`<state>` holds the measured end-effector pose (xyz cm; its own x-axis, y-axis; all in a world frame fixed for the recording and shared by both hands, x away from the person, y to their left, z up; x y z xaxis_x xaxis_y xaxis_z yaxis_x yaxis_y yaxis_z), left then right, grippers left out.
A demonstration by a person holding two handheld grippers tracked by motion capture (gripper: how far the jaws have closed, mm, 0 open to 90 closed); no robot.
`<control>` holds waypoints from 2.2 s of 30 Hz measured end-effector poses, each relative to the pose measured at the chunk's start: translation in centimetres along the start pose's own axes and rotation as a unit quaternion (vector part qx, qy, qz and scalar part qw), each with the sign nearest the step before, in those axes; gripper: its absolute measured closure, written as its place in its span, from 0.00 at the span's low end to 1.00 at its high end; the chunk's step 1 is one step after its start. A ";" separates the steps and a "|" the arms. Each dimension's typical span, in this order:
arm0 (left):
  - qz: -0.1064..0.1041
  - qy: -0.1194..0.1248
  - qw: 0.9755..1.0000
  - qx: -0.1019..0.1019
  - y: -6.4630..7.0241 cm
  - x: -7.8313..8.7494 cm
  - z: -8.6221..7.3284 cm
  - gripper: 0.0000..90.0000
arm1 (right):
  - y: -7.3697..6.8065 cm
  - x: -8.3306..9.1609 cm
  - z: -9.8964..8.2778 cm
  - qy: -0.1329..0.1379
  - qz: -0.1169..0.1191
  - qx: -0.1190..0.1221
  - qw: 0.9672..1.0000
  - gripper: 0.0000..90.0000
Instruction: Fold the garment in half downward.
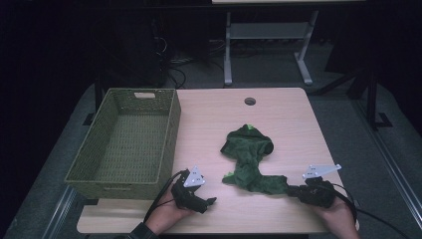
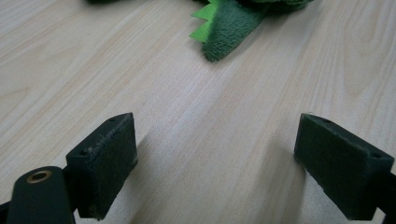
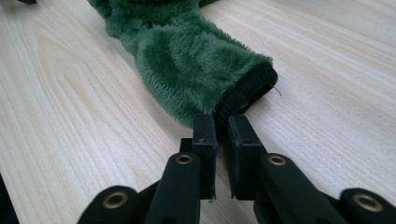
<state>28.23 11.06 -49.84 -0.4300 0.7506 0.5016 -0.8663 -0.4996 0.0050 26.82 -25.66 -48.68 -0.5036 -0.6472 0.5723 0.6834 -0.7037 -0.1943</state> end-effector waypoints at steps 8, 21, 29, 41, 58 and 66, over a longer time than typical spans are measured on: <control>0.000 0.000 1.000 0.000 0.0 0.0 0.0 0.14 | 0.4 1.2 1.0 0.025 -0.015 0.014 0.999 0.94; 0.000 -0.001 1.000 -0.001 0.0 0.0 0.0 0.14 | -1.3 1.7 5.1 0.079 0.022 0.061 0.995 0.94; 0.001 0.001 1.000 0.000 0.0 -0.1 0.0 0.14 | -3.2 0.7 7.2 0.085 0.044 0.093 0.991 0.94; 0.002 0.002 1.000 0.002 0.0 -0.1 0.0 0.14 | -5.6 -3.5 9.7 0.067 0.081 0.130 0.986 0.93; 0.002 0.002 1.000 -0.001 0.0 -0.1 0.1 0.14 | -4.7 -6.9 10.8 0.078 0.082 0.101 0.988 0.98; 0.001 0.000 1.000 -0.001 0.0 -0.1 0.0 0.14 | -3.6 -10.0 9.3 0.029 0.084 0.084 0.993 1.00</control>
<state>28.27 10.95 -49.86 -0.4325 0.7496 0.5010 -0.8654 -0.5011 0.0028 34.30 -13.94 -46.26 -0.4018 -0.7705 0.4950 0.8359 -0.5293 -0.1453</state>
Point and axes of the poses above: each handheld gripper's, and its own axes: x roughly backward along the jaws, z roughly out of its top, y roughly to its right, the point moved 3 cm from there along -x, roughly forward along the jaws, and after that the axes turned 14 degrees about y, right-handed, at the moved point
